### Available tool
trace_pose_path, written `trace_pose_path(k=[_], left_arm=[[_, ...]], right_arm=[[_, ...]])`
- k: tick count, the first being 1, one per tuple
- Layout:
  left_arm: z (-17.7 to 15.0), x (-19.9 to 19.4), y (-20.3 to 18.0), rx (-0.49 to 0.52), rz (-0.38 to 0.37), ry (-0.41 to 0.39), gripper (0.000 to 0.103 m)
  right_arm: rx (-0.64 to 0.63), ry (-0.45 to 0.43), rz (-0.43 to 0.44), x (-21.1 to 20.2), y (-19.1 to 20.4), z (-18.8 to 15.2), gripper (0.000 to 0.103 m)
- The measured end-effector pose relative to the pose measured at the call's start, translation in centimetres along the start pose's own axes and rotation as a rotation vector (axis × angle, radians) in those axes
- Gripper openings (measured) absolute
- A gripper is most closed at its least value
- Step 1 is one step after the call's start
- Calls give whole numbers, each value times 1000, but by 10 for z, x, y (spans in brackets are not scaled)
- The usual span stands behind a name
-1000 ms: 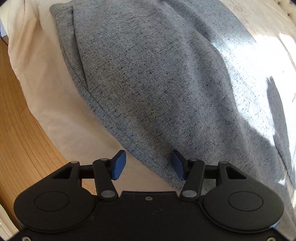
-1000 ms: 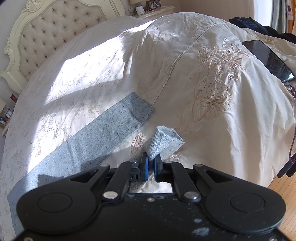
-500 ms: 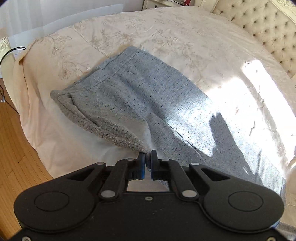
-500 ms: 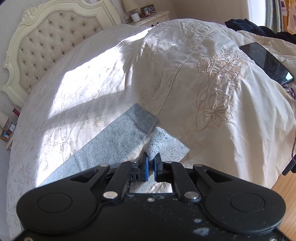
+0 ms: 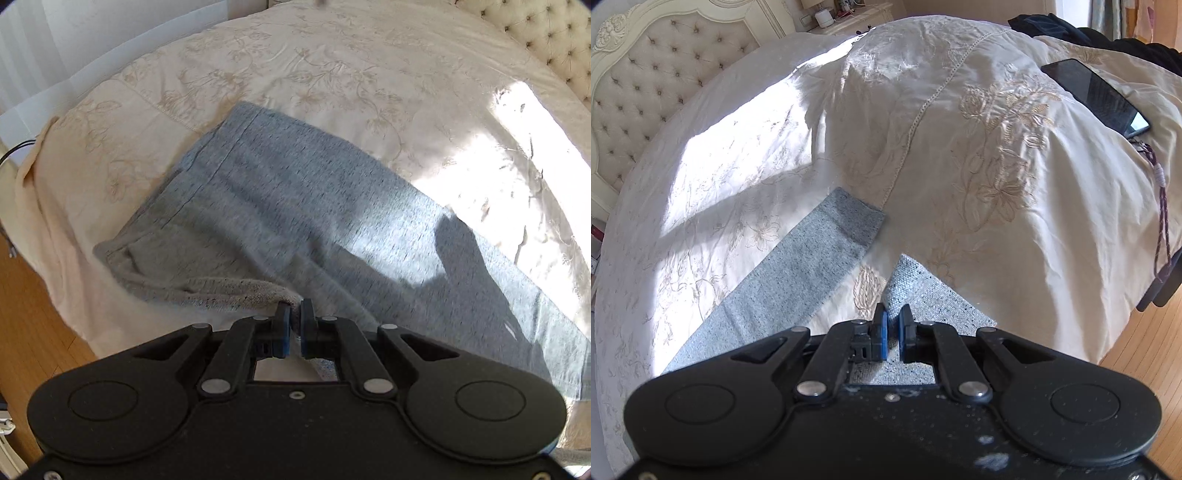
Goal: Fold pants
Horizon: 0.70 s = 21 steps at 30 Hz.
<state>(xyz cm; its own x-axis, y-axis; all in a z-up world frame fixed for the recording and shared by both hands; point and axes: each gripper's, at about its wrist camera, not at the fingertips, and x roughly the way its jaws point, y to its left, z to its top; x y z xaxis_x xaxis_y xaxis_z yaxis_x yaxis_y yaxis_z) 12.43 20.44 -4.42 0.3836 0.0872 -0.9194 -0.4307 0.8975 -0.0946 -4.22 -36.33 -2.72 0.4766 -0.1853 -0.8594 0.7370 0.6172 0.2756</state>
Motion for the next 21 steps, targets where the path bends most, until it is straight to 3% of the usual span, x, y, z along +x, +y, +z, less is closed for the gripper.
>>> trace_pose_path(k=[10,21], left_arm=[[86,86,-69,46,-43,36,7],[121,135,-105,56,-30,86,7]], right_arm=[[101,-24,-68,100,65,43,7],[109,-15,-113,168,101,78,7]])
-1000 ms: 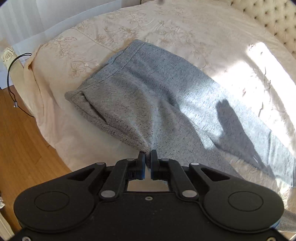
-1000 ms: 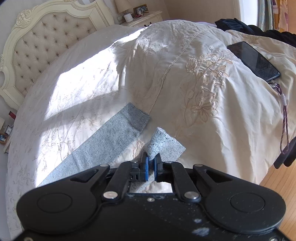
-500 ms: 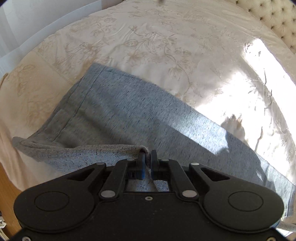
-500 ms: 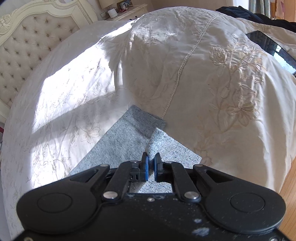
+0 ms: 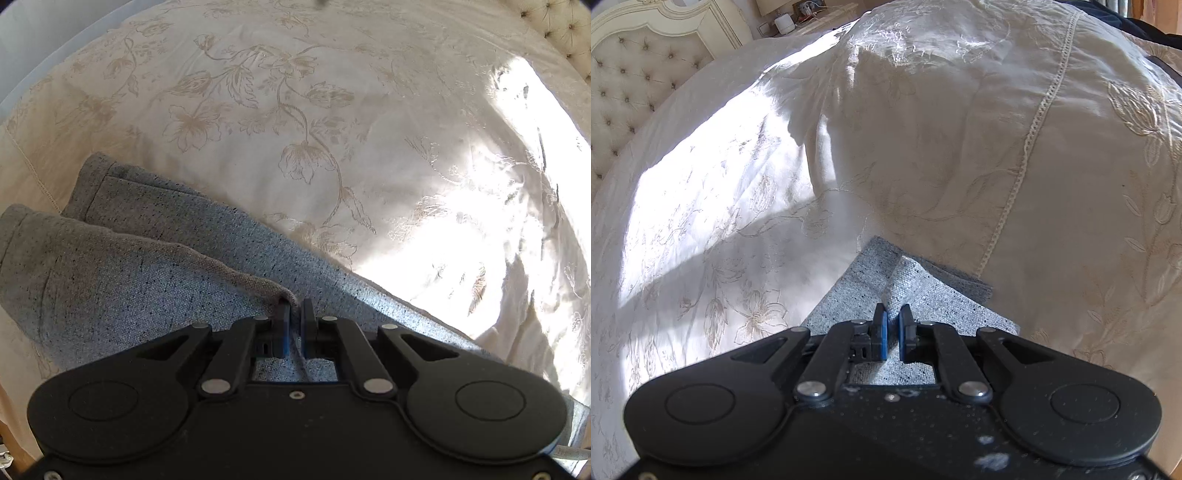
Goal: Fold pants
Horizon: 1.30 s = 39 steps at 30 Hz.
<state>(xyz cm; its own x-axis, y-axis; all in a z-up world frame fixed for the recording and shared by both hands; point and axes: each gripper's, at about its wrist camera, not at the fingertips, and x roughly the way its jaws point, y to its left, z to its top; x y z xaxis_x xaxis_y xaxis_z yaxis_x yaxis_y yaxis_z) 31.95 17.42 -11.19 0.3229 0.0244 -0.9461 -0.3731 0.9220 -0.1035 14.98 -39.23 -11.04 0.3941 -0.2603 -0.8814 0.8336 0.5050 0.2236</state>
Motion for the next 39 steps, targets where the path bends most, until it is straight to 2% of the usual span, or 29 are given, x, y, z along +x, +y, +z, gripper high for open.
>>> trace_pose_path(k=[11,19,21,23,25,27,31,39], left_arm=[[14,30,-20,-19,70,12,7],[19,50,-25,-18,106,38,8],[19,54,-27,-10,115,42,8],[19,58,-28,4,124,46,8],[18,61,-31,24,136,45,8],[17,62,-34,41,144,42,8],[18,65,-37,51,149,40,8],[27,79,-42,66,153,38,8]], right_arm=[[6,68,-9,53,25,24,7],[-6,92,-16,75,38,30,7],[-15,100,-8,83,41,32,10],[-21,92,24,88,42,35,19],[-29,43,77,85,41,39,21],[-50,-10,89,76,39,44,21],[-75,-48,121,51,22,50,22],[-68,31,107,28,-39,40,23]])
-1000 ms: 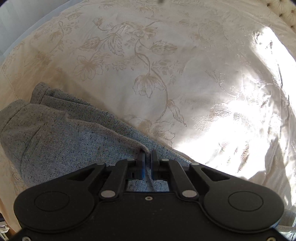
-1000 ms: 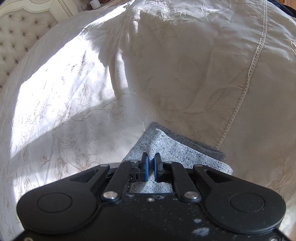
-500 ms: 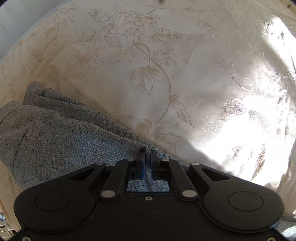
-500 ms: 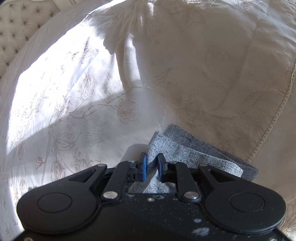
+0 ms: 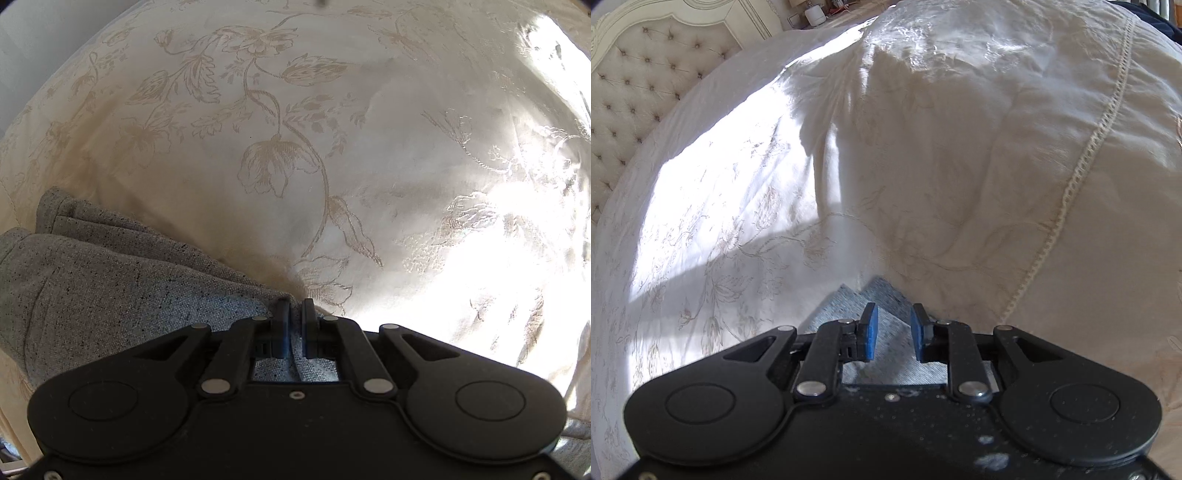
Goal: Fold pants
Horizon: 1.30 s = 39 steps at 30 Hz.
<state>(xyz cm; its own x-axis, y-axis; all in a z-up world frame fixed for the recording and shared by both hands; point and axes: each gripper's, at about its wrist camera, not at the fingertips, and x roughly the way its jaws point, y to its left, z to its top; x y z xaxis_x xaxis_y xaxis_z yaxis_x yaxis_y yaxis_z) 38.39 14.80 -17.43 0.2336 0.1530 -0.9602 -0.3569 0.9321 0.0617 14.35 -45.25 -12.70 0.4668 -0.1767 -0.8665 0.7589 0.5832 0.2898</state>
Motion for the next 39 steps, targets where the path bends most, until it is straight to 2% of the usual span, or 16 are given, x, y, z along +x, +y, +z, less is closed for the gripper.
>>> trace_pose_path(k=[4,6,7,9,12,14,15,16,19,23,25,28,30,32,35,39], left_arm=[[5,1,6,-67,-18,-29,8],[6,-5,2,-32,-16,-94,8],[9,-8,-4,11,14,-115,8],[12,-12,-13,71,66,-111,8],[4,-34,-19,86,11,-126,12],[-11,-52,-25,117,-29,-136,19],[-19,-59,-28,135,-42,-142,19],[-29,-67,-32,159,-57,-149,19],[-68,-86,-46,247,-103,-147,19],[-120,-103,-65,351,-155,-114,19],[-150,-111,-78,398,-181,-88,19],[-179,-115,-87,434,-199,-37,19],[-192,-118,-88,429,-203,-3,19],[-202,-120,-87,417,-198,12,19],[-215,-125,-84,417,-173,7,19],[-217,-127,-75,390,-139,-2,19]], right_arm=[[14,30,11,1,-20,-9,23],[15,36,27,3,-26,-10,23],[6,38,39,4,-27,-9,23],[-21,43,57,6,-26,-9,23],[-56,69,105,13,-26,-7,23],[-66,110,128,22,-25,-4,22],[-72,120,149,23,-24,-2,10],[-78,129,164,23,-22,-1,5],[-106,116,191,7,-13,6,5],[-59,78,245,-21,-14,18,5],[-51,80,220,-23,-19,19,5],[-83,149,108,-7,-31,12,5],[-113,192,40,6,-35,9,8],[-124,146,25,2,-34,11,15],[-154,69,86,-4,-24,22,27],[-231,118,178,18,0,40,29]])
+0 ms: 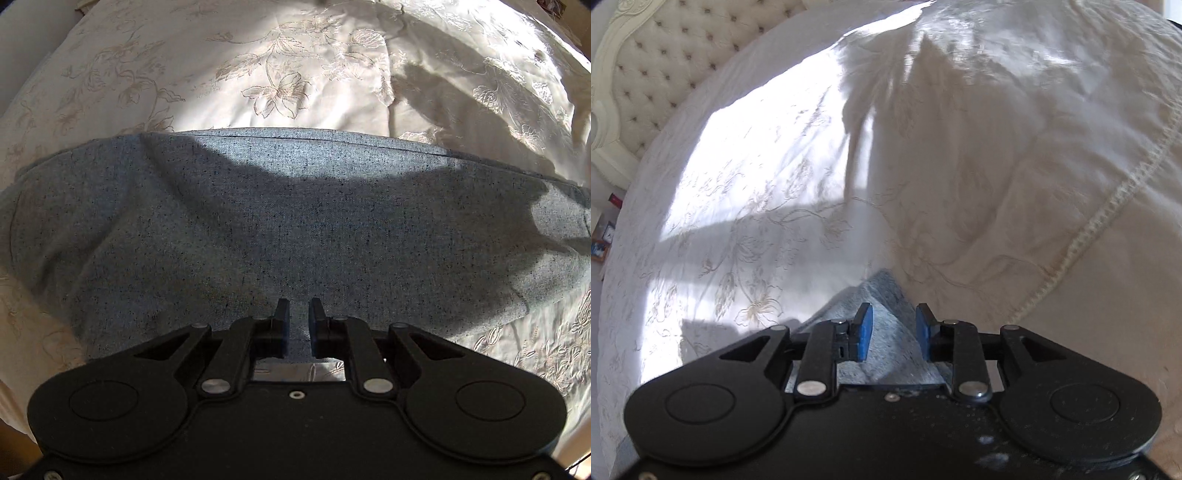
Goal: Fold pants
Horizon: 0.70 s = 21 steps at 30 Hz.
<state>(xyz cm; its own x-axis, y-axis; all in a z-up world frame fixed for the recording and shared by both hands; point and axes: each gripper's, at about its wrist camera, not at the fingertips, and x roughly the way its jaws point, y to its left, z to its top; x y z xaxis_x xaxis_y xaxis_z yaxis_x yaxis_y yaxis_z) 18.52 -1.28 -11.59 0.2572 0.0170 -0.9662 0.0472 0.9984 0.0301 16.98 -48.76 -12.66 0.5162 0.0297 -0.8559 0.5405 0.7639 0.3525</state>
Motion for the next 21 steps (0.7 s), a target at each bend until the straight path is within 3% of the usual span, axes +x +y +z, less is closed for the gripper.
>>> trace_pose_path(k=[8,11,16,21], left_arm=[[-10,-9,28,-95,67,-3,19],[-15,-12,40,-117,90,-4,19],[-22,-17,62,-145,133,-17,20],[-17,-19,91,-168,213,-30,22]], right_arm=[[-107,181,18,61,18,16,32],[-119,142,45,56,19,12,6],[-107,35,-22,55,17,20,5],[-147,65,-87,77,18,13,6]])
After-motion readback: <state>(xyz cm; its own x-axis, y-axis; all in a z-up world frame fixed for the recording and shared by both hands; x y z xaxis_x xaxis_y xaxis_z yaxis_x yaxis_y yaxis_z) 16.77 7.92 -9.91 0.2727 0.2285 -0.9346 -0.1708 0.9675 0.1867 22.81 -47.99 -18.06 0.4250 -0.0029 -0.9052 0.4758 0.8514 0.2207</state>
